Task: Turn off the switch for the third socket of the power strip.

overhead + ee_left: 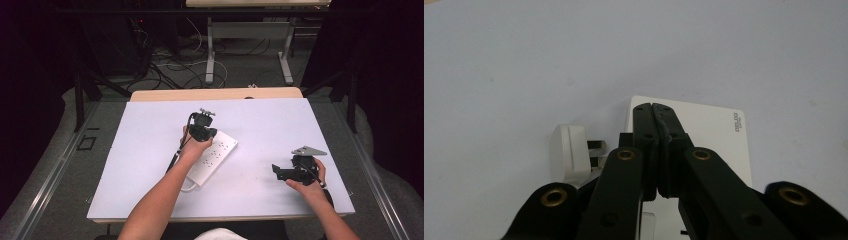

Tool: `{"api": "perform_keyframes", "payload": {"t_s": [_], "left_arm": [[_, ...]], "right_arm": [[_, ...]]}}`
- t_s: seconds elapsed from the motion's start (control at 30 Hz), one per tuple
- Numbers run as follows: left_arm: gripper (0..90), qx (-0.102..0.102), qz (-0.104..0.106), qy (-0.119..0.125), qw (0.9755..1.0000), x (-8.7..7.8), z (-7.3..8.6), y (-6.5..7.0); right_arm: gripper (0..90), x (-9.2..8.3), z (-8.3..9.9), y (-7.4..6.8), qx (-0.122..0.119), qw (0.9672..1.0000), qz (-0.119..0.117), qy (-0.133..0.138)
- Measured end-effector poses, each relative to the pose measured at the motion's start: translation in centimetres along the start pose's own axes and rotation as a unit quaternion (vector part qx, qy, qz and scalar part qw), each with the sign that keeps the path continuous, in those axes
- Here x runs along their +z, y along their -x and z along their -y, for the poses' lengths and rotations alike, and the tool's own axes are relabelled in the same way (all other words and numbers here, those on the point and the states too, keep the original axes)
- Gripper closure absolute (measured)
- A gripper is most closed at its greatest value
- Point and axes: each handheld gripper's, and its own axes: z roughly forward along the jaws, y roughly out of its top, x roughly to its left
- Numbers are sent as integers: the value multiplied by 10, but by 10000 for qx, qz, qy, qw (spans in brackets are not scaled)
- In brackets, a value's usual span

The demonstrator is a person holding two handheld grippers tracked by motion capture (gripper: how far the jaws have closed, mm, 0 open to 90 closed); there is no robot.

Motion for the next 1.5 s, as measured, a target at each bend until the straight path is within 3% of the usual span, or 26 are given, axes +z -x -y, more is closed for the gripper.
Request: {"api": "perform_keyframes", "payload": {"t_s": [0.3, 0.93, 1.5], "left_arm": [[888, -86, 117, 81, 9999, -9, -2, 2], [840, -14, 202, 85, 9998, -28, -3, 0], [746, 127, 319, 189, 9992, -44, 1, 7]], "right_arm": [[64, 0, 0, 0, 17, 10000, -2, 8], [64, 0, 0, 0, 12, 10000, -9, 10], [64, 0, 0, 0, 14, 10000, -14, 2]]}}
